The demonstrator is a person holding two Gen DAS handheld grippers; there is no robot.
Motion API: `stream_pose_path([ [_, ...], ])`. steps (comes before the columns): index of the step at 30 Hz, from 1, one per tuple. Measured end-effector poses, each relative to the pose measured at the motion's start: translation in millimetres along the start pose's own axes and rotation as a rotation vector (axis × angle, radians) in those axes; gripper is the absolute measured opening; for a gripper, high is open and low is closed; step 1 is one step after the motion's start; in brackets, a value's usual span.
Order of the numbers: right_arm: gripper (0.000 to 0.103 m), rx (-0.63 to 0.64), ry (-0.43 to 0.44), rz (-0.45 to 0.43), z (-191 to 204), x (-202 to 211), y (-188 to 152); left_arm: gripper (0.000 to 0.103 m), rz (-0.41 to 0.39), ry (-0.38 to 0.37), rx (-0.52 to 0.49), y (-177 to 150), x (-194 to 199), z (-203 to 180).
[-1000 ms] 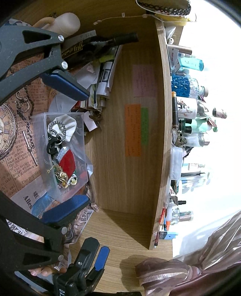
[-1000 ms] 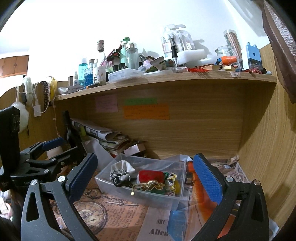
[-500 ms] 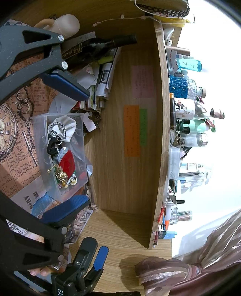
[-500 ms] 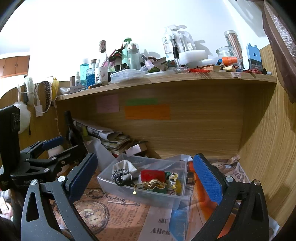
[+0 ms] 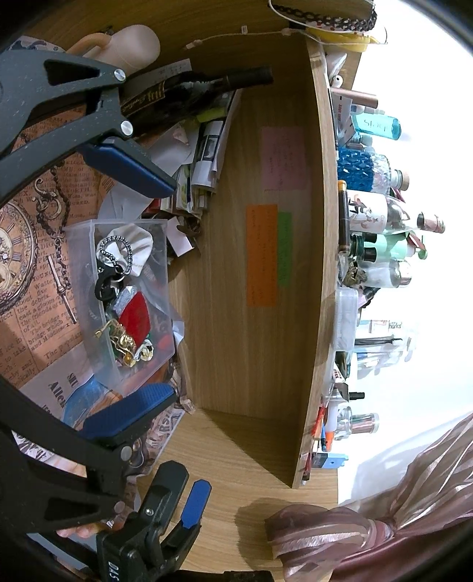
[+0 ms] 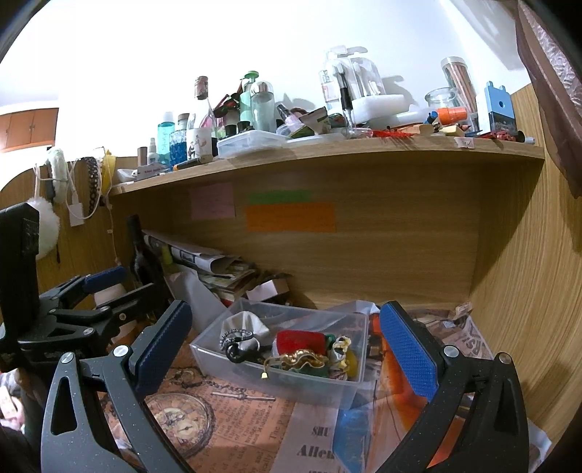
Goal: Organize soft objects
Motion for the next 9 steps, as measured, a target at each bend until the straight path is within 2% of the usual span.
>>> stream_pose_path([
  [9,0.103,-0.002,0.004,0.022,-0.8,-8.2,-4.1,0.103,0.011,-0.009,0.005,-3.2,-3.4,3.3],
])
Point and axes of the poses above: each gripper's, at about its wrist camera, not at the fingertips, and x roughly against the way its jaws point, z to its left, y to its top, the point moved 3 cm from there along -x, roughly the way its jaws point, and after that the axes turned 3 degrees about z, right-handed, at the moved point
